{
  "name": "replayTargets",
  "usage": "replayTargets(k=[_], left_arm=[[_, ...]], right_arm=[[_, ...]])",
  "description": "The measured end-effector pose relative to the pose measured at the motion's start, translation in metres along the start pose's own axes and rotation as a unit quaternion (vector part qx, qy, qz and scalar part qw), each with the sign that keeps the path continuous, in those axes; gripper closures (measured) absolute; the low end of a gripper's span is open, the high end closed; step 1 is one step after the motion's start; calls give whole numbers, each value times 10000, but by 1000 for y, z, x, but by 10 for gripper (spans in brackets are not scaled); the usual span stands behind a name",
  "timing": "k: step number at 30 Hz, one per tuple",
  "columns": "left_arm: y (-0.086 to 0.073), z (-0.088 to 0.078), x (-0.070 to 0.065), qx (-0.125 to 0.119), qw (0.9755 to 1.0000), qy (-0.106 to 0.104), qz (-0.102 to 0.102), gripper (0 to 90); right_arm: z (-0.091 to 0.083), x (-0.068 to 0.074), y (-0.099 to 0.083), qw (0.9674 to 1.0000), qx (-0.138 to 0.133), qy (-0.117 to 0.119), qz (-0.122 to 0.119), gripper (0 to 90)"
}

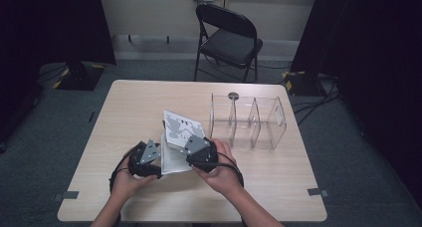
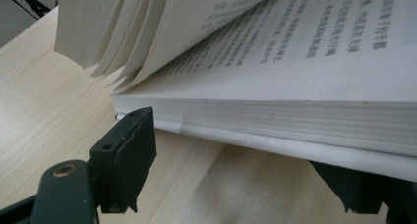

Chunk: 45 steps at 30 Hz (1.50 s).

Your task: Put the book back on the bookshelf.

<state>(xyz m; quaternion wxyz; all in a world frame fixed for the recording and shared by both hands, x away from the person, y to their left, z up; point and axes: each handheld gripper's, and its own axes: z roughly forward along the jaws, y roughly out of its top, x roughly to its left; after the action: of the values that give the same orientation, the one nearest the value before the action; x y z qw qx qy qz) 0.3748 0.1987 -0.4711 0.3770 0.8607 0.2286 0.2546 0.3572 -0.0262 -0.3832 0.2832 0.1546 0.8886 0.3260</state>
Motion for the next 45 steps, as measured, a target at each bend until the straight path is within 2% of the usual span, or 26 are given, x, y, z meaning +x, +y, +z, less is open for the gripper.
replayTargets(k=[2, 3, 5, 7, 11, 14, 15, 17, 20, 21, 23, 25, 26, 27, 30, 31, 32, 33, 35, 36, 37, 38, 40, 41, 42, 45], left_arm=[[4, -1, -2, -64, 9999, -36, 85, 216], [8, -3, -3, 7, 9994, -36, 349, 215], [10, -2, -6, -23, 9985, -89, 539, 205], [13, -3, -8, -67, 9972, -36, 743, 253], [17, -2, -11, -118, 9965, -95, 816, 248], [17, -3, -11, -65, 9963, -45, 854, 273], [18, -4, -12, -13, 9956, 41, 934, 289], [19, -5, -13, -4, 9933, 151, 1145, 341], [20, -7, -14, -23, 9925, 221, 1198, 416], [21, -8, -15, -43, 9915, 264, 1272, 416], [22, -10, -16, -32, 9902, 249, 1374, 507], [24, -14, -16, -83, 9899, 277, 1389, 562], [25, -16, -15, -123, 9902, 276, 1361, 562], [26, -18, -14, -127, 9913, 237, 1290, 577], [29, -22, -15, -55, 9912, 157, 1314, 587], [30, -23, -14, -29, 9900, 151, 1400, 597], [31, -24, -15, -14, 9915, 86, 1300, 598], [32, -25, -14, 20, 9900, 105, 1405, 598], [34, -26, -14, 55, 9911, 58, 1329, 600], [34, -26, -14, 55, 9911, 58, 1329, 601], [36, -27, -14, 54, 9910, 66, 1336, 603], [37, -28, -12, 68, 9918, -15, 1278, 607], [37, -28, -10, 46, 9914, -23, 1306, 610], [38, -29, -9, 54, 9926, -47, 1213, 610], [39, -30, -8, 87, 9928, -94, 1195, 610], [40, -34, -6, 110, 9935, -173, 1120, 611]], right_arm=[[-1, -1, 2, 9999, 53, 31, -80, 593], [-1, -1, 3, 9999, 61, 26, -87, 593], [-2, -2, 4, 9999, 93, 53, -117, 593], [-2, -2, 5, 9999, 104, 53, -113, 593], [-2, -3, 6, 9998, 109, 62, -160, 593], [-1, -3, 7, 9997, 128, 96, -161, 590], [-1, -2, 8, 9997, 137, 105, -161, 589], [0, -2, 8, 9996, 127, 120, -199, 586], [1, -2, 10, 9996, 109, 155, -195, 582], [1, -2, 10, 9996, 109, 155, -195, 582], [0, -3, 11, 9996, 96, 204, -189, 572], [-2, -4, 11, 9995, 39, 264, -168, 560], [-2, -4, 11, 9995, 39, 264, -168, 560], [-4, -7, 13, 9993, -40, 368, -106, 545], [-6, -7, 14, 9990, -61, 434, -28, 539], [-6, -8, 14, 9989, -82, 469, -21, 531], [-6, -9, 14, 9979, -132, 620, 154, 499], [-6, -11, 14, 9974, -134, 681, 195, 487], [-6, -14, 12, 9962, -171, 799, 318, 447], [-6, -14, 12, 9962, -171, 799, 318, 447], [-9, -18, 10, 9961, -254, 753, 386, 389], [-11, -19, 10, 9952, -327, 793, 472, 342], [-18, -25, 9, 9911, -366, 969, 839, 297], [-21, -29, 8, 9889, -387, 1095, 924, 280], [-25, -31, 7, 9875, -427, 1107, 1040, 280], [-35, -36, -2, 9890, -465, 955, 1031, 260]])
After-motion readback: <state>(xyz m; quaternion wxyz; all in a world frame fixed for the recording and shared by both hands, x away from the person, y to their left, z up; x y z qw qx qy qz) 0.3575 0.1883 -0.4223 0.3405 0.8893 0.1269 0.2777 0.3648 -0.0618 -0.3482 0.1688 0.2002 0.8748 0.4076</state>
